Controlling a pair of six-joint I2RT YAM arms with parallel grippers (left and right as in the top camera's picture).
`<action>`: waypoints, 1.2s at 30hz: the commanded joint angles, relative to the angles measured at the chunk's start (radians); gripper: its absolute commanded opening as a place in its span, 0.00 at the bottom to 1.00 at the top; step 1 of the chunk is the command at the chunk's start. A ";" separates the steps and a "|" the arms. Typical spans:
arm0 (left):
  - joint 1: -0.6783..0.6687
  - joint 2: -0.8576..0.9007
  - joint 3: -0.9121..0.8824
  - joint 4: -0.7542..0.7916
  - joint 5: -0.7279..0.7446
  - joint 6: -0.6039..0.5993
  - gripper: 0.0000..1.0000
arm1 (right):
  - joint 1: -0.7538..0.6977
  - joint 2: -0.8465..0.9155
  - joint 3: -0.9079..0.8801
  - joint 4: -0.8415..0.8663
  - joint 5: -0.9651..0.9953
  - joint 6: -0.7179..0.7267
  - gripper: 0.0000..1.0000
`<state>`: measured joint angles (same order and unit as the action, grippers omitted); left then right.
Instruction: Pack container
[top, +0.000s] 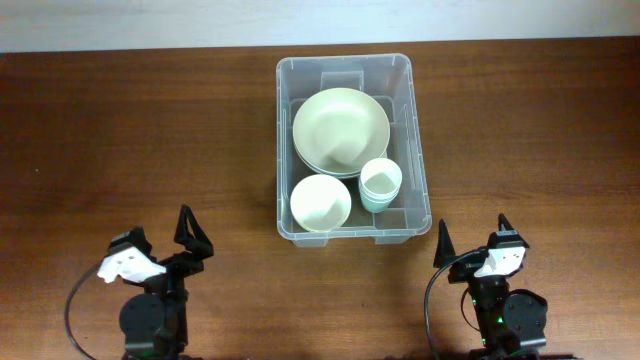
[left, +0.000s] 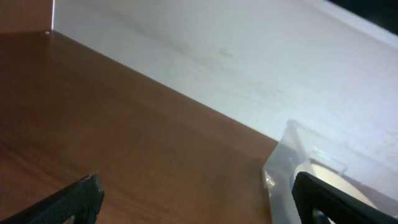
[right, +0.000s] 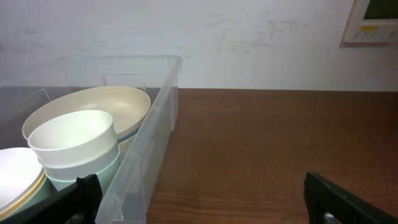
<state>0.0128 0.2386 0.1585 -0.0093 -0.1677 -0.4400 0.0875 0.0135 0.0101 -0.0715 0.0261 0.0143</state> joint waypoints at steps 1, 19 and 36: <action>0.002 -0.060 -0.062 0.010 0.018 -0.005 0.99 | -0.005 -0.010 -0.005 -0.007 0.011 -0.007 0.99; 0.002 -0.234 -0.150 -0.054 -0.013 0.167 0.99 | -0.005 -0.010 -0.005 -0.007 0.012 -0.007 0.99; 0.002 -0.233 -0.150 -0.054 -0.012 0.382 0.99 | -0.005 -0.010 -0.005 -0.007 0.011 -0.007 0.99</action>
<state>0.0128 0.0154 0.0170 -0.0635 -0.1696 -0.1078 0.0875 0.0135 0.0101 -0.0715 0.0261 0.0139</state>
